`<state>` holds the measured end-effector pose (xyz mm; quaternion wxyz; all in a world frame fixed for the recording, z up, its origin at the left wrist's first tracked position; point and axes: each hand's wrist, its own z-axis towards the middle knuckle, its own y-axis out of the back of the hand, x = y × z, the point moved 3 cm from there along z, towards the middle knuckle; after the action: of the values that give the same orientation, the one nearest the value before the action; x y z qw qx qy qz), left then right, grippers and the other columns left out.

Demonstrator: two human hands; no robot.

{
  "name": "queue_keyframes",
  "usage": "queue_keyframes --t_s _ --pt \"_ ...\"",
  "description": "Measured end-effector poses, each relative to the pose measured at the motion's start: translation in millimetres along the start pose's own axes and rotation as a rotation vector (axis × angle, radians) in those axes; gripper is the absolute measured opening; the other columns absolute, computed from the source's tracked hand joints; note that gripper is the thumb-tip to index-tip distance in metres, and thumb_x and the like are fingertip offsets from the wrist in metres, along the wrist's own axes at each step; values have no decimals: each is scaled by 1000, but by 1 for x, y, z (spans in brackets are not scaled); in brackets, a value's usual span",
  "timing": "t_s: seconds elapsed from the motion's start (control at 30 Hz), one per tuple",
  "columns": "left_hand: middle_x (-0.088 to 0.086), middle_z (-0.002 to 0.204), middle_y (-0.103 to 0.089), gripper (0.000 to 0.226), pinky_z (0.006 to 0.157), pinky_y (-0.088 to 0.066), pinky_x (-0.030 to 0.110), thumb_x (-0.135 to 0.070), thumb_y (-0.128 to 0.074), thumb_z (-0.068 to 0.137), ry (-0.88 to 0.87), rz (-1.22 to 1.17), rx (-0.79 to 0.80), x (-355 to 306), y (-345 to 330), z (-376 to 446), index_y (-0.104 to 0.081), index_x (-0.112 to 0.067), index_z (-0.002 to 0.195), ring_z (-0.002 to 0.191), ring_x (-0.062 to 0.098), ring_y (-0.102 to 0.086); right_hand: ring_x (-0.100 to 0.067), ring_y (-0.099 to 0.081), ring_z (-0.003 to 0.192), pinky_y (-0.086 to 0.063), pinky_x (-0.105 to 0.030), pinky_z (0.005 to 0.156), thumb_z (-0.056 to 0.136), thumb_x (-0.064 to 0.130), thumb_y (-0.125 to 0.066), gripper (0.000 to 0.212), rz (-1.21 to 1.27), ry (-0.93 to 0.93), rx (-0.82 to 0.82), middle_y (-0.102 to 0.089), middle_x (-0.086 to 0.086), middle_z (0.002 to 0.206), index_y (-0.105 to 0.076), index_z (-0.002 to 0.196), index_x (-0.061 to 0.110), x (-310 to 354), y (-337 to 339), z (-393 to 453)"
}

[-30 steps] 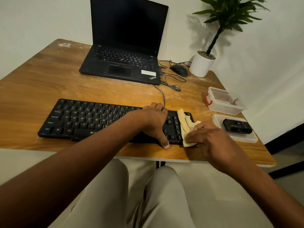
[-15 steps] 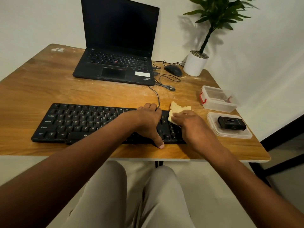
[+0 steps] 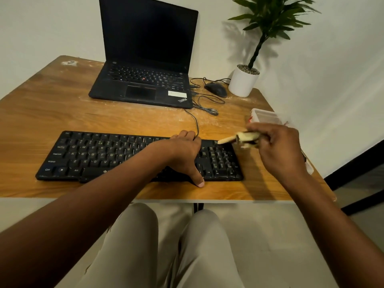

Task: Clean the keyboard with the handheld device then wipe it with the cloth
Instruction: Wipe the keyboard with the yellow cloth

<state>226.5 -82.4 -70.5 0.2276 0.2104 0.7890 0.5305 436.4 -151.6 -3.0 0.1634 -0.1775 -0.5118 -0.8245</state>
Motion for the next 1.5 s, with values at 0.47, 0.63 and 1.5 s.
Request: queue_keyframes --t_s 0.47,0.63,1.5 --pt "9 163 -16 133 124 -24 48 -77 -76 66 -6 7 7 0 0 2 -10 -11 161 150 30 -14 -16 -47 134 -40 -27 110 97 2 -56 50 -386 106 424 -54 2 148 -62 140 27 10 -45 -59" --pt "9 163 -16 134 124 -24 47 -77 -76 66 -7 0 7 0 -1 0 -10 -10 161 150 30 -14 -14 -66 108 -50 -17 92 98 -2 -49 42 -224 27 329 -71 -4 127 -77 118 22 20 -15 -53" --pt "8 162 -17 131 124 -24 48 -75 -78 66 -7 -21 -7 0 -1 -2 -13 -11 160 149 30 -15 -3 -59 117 -43 -22 109 88 -15 -55 50 44 80 -36 -72 0 125 -74 122 16 29 -18 -49"
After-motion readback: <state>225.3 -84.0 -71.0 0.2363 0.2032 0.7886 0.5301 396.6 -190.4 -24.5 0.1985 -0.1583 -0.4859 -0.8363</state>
